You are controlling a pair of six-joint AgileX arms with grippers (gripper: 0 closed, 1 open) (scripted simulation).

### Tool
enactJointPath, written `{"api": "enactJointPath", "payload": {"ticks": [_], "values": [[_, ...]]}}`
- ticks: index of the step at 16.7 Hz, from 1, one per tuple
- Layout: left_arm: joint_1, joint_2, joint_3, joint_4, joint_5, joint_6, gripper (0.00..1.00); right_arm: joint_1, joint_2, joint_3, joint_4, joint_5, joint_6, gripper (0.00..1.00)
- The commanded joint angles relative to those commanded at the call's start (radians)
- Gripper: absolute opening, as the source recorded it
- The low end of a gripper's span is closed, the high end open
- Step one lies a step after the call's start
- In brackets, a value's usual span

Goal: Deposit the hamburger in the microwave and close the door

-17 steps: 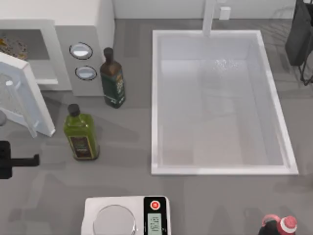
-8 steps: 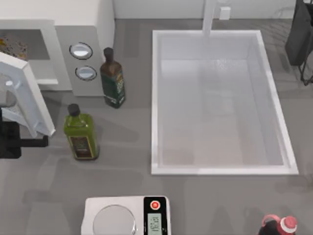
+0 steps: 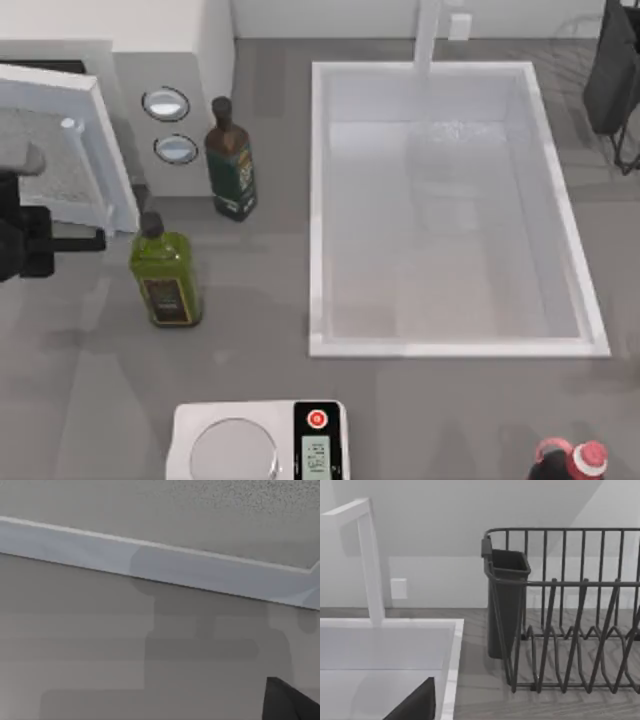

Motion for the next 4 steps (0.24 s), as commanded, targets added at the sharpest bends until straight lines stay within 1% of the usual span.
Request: {"api": "enactJointPath", "payload": {"ticks": [4], "values": [[0.004,0.069,0.044,0.011,0.000,0.006,0.00,0.000,0.000,0.000,0.000,0.000,0.000,1.00]]}}
